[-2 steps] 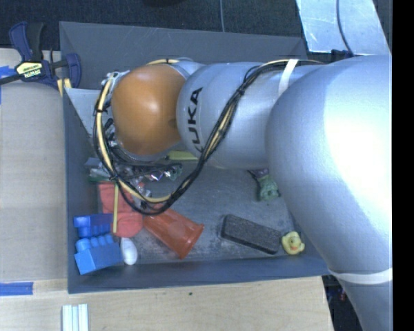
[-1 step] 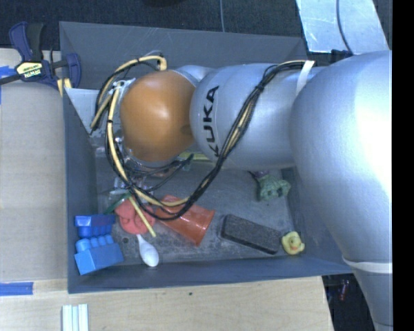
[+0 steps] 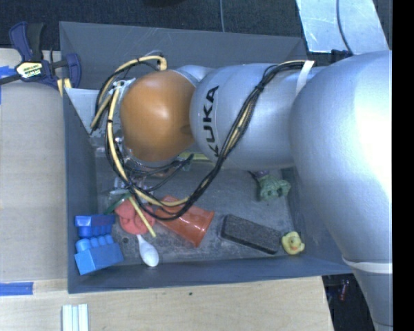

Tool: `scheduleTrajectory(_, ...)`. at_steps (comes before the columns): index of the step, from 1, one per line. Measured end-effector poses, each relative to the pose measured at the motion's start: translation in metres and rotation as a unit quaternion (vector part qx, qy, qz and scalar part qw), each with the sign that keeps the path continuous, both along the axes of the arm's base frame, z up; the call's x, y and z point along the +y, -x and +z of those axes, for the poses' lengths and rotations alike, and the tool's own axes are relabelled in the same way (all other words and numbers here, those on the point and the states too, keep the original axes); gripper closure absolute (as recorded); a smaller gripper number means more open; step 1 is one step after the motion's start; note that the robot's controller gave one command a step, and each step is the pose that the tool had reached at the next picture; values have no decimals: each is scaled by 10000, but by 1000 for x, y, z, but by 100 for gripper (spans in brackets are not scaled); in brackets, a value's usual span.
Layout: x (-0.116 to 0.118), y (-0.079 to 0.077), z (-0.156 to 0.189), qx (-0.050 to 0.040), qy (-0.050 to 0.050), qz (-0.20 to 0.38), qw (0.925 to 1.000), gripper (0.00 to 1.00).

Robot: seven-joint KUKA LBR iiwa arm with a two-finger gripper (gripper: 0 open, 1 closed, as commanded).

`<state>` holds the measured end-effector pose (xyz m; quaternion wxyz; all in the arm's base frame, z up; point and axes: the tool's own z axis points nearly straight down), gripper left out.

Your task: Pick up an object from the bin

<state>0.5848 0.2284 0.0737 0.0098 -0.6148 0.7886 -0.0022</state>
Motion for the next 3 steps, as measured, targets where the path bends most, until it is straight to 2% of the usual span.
scheduleTrajectory(1, -1, 2, 12, 19, 4, -5, 10000, 100)
scheduleTrajectory(3, -1, 2, 74, 41, 10, -5, 10000, 100)
